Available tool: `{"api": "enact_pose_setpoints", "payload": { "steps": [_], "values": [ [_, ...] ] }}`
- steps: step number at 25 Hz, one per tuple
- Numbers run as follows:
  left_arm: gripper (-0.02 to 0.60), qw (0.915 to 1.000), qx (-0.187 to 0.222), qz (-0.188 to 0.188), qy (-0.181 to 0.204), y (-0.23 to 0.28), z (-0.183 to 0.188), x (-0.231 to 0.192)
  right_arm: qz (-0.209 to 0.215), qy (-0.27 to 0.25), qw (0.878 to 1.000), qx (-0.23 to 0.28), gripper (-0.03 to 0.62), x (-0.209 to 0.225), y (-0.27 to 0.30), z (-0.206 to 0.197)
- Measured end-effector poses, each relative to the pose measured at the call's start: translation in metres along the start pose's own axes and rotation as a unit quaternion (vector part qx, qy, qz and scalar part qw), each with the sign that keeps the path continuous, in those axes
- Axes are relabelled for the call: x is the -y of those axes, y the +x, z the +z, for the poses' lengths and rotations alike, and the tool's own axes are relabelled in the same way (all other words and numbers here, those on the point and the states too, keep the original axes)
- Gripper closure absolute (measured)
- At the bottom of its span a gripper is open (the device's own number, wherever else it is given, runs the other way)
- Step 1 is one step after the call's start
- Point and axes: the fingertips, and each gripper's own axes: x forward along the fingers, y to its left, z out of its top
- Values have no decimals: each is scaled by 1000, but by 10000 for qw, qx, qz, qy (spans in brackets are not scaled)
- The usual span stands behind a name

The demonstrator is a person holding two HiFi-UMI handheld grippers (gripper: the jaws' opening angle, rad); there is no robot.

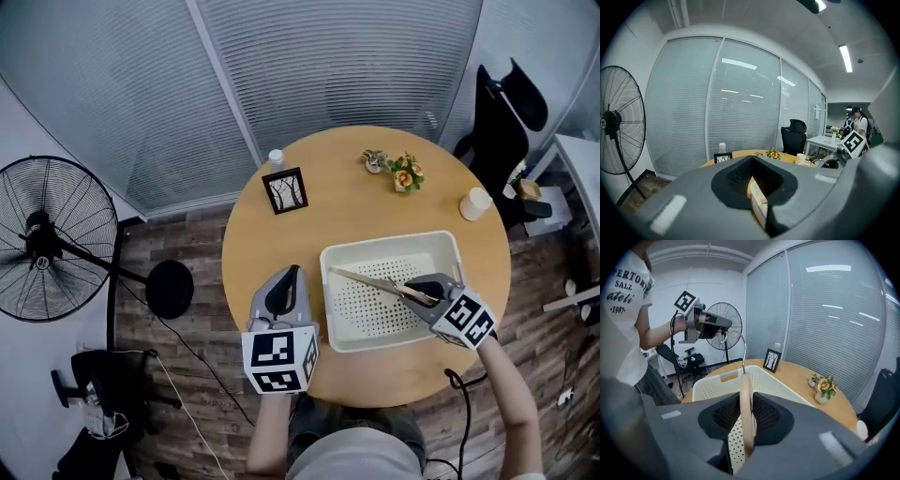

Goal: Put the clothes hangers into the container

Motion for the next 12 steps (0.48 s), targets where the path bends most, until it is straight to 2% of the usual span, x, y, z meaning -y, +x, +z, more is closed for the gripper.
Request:
{"api": "enact_pose_setpoints", "payload": {
  "steps": [3,12],
  "values": [
    [580,10000,-9,-9,-6,0,-1,0,127,173,9997,142,487,-3,-3,6],
    [580,10000,-43,25,-46,-8,-7,-7,353,22,9994,-29,471,-25,-2,6]
  ]
}}
